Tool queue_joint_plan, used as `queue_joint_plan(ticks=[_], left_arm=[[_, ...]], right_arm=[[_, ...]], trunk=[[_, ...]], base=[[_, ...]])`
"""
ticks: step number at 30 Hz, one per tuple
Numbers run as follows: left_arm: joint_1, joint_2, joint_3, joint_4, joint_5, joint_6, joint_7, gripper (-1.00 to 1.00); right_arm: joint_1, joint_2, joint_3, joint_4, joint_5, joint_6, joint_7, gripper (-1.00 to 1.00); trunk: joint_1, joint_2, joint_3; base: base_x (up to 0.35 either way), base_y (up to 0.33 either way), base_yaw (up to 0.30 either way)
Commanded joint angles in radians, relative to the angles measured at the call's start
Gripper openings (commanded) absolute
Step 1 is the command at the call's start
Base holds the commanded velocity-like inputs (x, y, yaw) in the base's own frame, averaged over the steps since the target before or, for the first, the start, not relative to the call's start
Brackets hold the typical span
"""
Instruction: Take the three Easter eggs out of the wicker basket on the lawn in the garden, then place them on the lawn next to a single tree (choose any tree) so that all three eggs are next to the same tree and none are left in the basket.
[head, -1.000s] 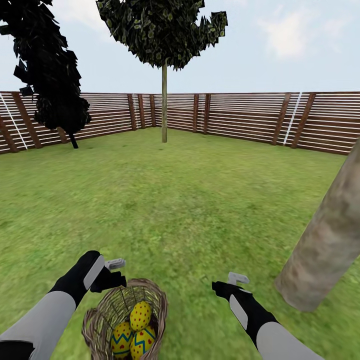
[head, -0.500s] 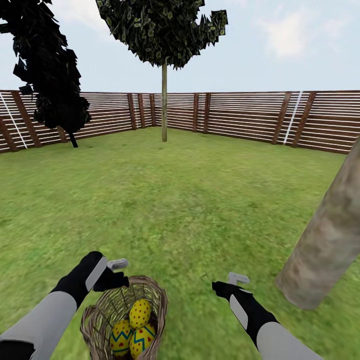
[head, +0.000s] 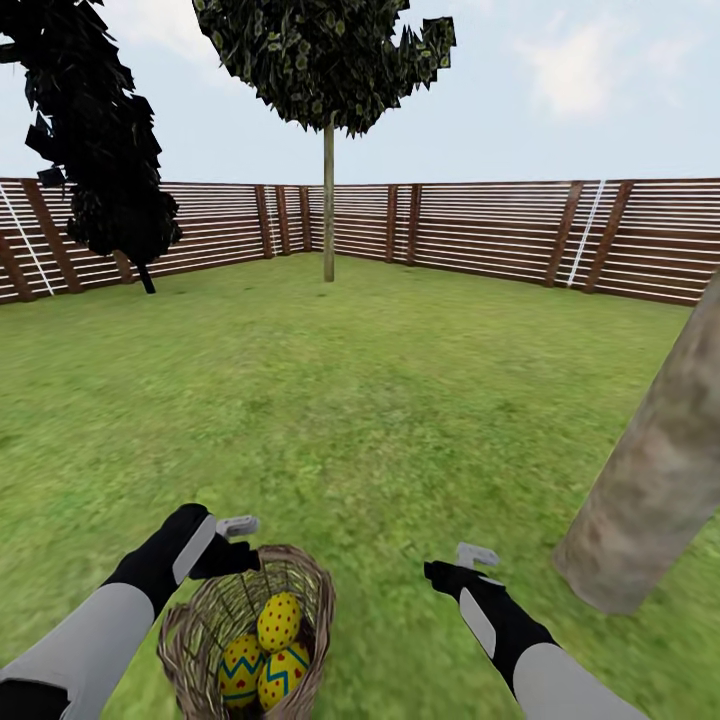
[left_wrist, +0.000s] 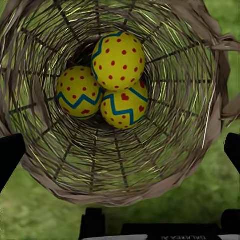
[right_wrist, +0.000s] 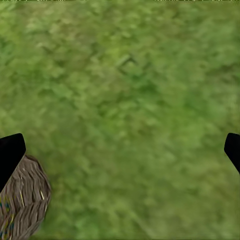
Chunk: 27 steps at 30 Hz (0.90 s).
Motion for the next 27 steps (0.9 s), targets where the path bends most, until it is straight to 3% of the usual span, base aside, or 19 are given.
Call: queue_joint_plan(ticks=[1, 3, 6, 10, 12, 15, 21, 27], left_arm=[[-0.001, 0.002, -0.012, -0.001, 0.010, 0.001, 0.007, 1.00], [-0.001, 0.004, -0.029, -0.001, 0.011, -0.003, 0.007, 1.00], [-0.001, 0.007, -0.071, -0.001, 0.011, -0.028, 0.005, 1.00], [-0.001, 0.008, -0.098, 0.000, 0.011, -0.045, -0.010, 1.00], [-0.001, 0.008, -0.105, 0.000, 0.011, -0.050, -0.020, 1.00], [-0.001, 0.008, -0.108, 0.000, 0.010, -0.053, -0.025, 1.00], [-0.001, 0.005, -0.113, -0.001, 0.010, -0.068, -0.030, 1.00], [-0.001, 0.007, -0.114, -0.001, 0.009, -0.079, -0.030, 1.00]], right_arm=[[0.000, 0.001, -0.004, -0.003, -0.005, 0.005, -0.002, 1.00], [0.000, 0.002, -0.002, -0.013, -0.005, 0.004, -0.002, 1.00], [0.032, 0.006, 0.001, -0.100, -0.005, 0.008, -0.002, 1.00], [0.165, 0.016, 0.005, -0.345, -0.006, 0.063, -0.002, 1.00], [0.236, 0.021, 0.007, -0.490, -0.006, 0.130, -0.003, 1.00], [0.275, 0.025, 0.007, -0.590, -0.006, 0.175, -0.003, 1.00], [0.311, 0.028, 0.008, -0.688, -0.006, 0.216, -0.004, 1.00], [0.317, 0.028, 0.009, -0.703, -0.007, 0.224, -0.004, 1.00]], trunk=[[0.004, -0.008, -0.004], [0.012, -0.022, -0.010], [0.023, -0.043, -0.020], [0.038, -0.071, -0.032], [0.046, -0.085, -0.039], [0.058, -0.106, -0.048], [0.081, -0.148, -0.067], [0.104, -0.190, -0.086]], base=[[0.000, 0.000, 0.000], [0.000, 0.000, 0.000], [0.000, 0.000, 0.000], [0.000, 0.000, 0.000], [0.000, 0.000, 0.000], [0.000, 0.000, 0.000], [0.000, 0.000, 0.000], [0.000, 0.000, 0.000]])
